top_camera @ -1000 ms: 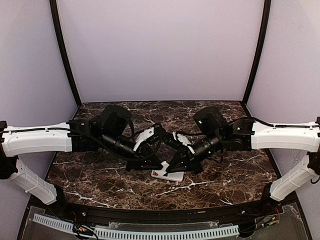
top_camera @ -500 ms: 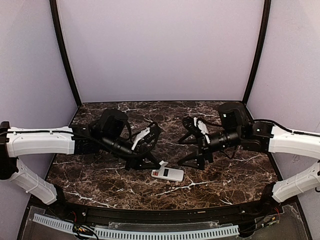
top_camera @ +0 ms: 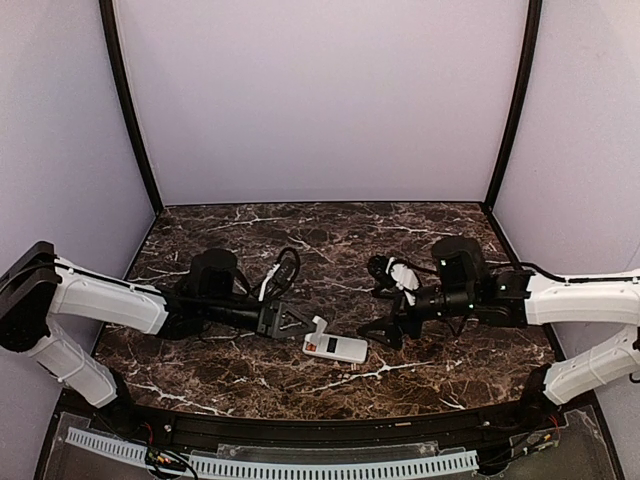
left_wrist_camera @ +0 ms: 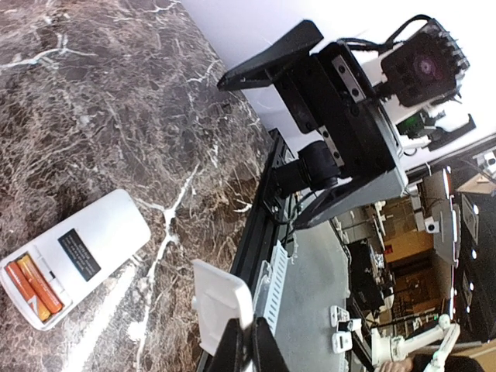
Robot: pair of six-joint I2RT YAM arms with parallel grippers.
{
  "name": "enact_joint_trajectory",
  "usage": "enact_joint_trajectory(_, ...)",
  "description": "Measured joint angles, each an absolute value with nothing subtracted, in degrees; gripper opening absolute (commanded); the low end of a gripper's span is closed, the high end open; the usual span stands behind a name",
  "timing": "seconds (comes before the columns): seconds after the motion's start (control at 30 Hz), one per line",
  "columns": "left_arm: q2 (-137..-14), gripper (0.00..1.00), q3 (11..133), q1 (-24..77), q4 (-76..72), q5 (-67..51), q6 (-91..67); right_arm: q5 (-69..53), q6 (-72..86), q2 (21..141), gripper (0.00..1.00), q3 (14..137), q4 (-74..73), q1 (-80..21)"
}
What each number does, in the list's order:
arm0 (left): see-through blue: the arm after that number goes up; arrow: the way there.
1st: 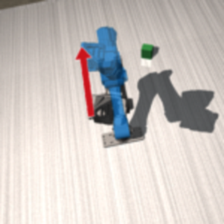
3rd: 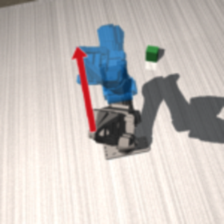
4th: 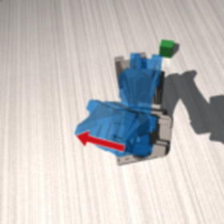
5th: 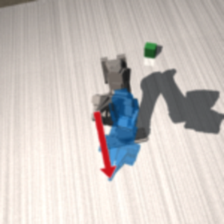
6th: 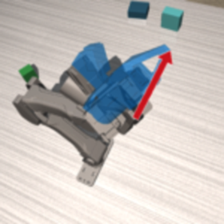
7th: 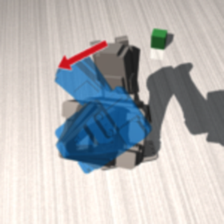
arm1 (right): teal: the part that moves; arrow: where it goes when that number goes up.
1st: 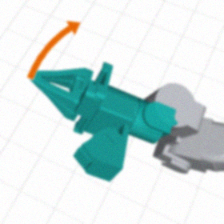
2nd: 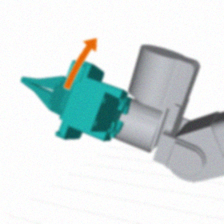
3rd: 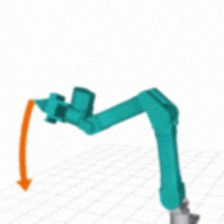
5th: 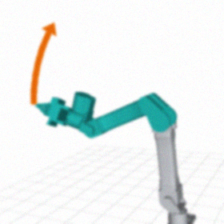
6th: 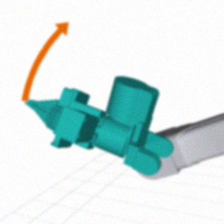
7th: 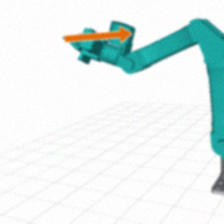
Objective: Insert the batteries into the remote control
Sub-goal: Load the battery cover onto the remote control without the battery cover.
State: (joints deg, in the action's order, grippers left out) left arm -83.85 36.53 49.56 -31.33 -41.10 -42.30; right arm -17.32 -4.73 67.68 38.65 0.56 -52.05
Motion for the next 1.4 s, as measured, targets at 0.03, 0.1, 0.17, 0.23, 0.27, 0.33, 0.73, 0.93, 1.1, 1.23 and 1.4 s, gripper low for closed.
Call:
enact_joint_trajectory(0.03, -84.6, 0.00, 35.7, 49.4, -33.1, -40.4, -44.3, -17.3, -5.4, 69.0, 0.99, 38.6, 0.9, -52.1)
enact_joint_trajectory(0.1, -85.4, 0.00, 34.9, 49.1, -35.1, -38.9, -46.8, -16.7, -6.6, 72.1, 0.98, 38.4, 1.5, -52.1)
enact_joint_trajectory(0.17, -86.2, 0.00, 34.9, 48.7, -36.1, -37.6, -48.5, -16.2, -7.8, 74.9, 0.97, 38.3, 1.9, -52.1)
enact_joint_trajectory(0.23, -87.0, 0.00, 34.7, 48.2, -37.4, -36.4, -49.9, -15.6, -9.1, 77.5, 0.95, 38.3, 2.3, -52.1)
enact_joint_trajectory(0.27, -87.4, 0.00, 34.6, 47.9, -38.1, -35.8, -50.5, -15.4, -9.8, 78.8, 0.94, 38.3, 2.6, -52.1)
enact_joint_trajectory(0.33, -88.6, 0.00, 34.0, 47.1, -40.1, -35.1, -51.9, -15.2, -10.9, 80.7, 0.92, 38.4, 3.2, -52.1)
enact_joint_trajectory(0.73, -101.4, 0.00, 28.3, 45.2, -61.0, -36.6, -62.8, -17.0, -16.4, 87.5, 0.87, 39.4, 6.1, -52.1)
enact_joint_trajectory(0.93, -103.4, 0.00, 27.5, 45.1, -65.7, -37.0, -65.0, -17.4, -17.3, 88.9, 0.85, 40.3, 6.4, -52.1)
enact_joint_trajectory(1.1, -103.4, 0.00, 27.5, 45.1, -66.2, -36.9, -65.0, -18.3, -17.6, 90.0, 0.83, 40.8, 6.4, -52.1)
enact_joint_trajectory(1.23, -103.4, 0.00, 27.3, 45.0, -66.2, -36.5, -65.2, -19.2, -18.0, 91.2, 0.83, 41.4, 6.3, -52.1)
enact_joint_trajectory(1.4, -103.6, 0.00, 27.2, 44.5, -66.2, -36.1, -65.2, -20.6, -18.8, 92.9, 0.82, 42.6, 6.0, -52.4)
